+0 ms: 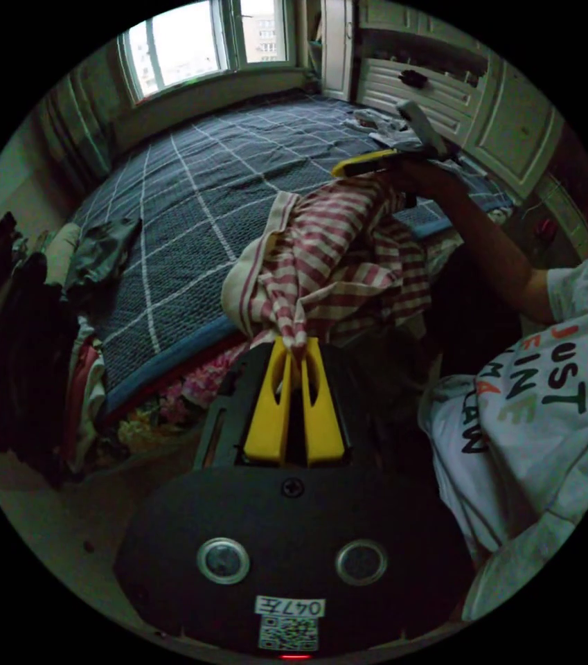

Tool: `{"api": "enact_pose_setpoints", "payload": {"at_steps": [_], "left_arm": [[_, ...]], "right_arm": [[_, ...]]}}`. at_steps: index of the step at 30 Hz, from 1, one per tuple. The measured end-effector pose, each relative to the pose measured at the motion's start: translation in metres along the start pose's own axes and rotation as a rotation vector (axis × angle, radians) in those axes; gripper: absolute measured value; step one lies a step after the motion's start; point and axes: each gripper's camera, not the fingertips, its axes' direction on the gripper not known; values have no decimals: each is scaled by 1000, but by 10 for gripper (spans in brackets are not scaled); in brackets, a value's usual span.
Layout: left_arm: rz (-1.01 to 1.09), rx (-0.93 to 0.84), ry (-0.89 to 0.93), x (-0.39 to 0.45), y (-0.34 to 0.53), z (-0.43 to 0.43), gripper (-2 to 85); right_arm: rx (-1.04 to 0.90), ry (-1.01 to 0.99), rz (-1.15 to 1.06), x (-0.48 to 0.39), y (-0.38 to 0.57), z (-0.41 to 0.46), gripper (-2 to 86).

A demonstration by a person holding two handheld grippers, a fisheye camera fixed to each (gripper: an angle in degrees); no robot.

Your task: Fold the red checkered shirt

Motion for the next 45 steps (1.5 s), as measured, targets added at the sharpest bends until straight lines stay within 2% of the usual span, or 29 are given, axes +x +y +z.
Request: {"api": "enact_pose_setpoints", "payload": {"at_steps": [4,9,12,16,19,21,22,26,29,35,38,41,43,45], "left_arm": [[-14,43,44,6,12,-13,-4],[-9,66,123,12,36,-29,-3],[-15,72,179,16,50,-34,-3],[-69,91,240,17,62,-36,-4],[-93,112,287,19,67,-37,-3],[-107,107,286,22,70,-38,-3],[-119,100,280,24,72,-39,-3],[-155,109,240,35,78,-50,-3],[-177,118,180,47,79,-63,-4],[-171,215,29,77,54,-91,18],[-172,244,-5,88,23,-86,96],[-153,70,-17,96,-16,-51,141],[-178,-59,-9,100,-34,-20,123],[-204,-65,48,103,-37,-5,90]], "right_arm": [[-92,-85,-43,-9,-4,6,-4],[-385,-236,-209,-35,7,15,-5],[-478,-295,-334,-53,16,11,-4],[-379,-324,-383,-60,15,-7,1],[-97,-191,-323,-63,4,-32,27],[138,-88,-219,-66,-6,-44,126],[162,-79,-214,-68,-8,-44,137],[2,50,-276,-93,-29,-14,176],[-123,22,-291,-104,-39,11,176],[-188,-95,-203,-121,-48,34,91],[-171,-71,-232,-137,-48,23,43],[-109,-80,-268,-153,-45,-1,41],[-72,-73,-257,-159,-42,-14,67],[-44,-20,-227,-165,-39,-27,118]]}}
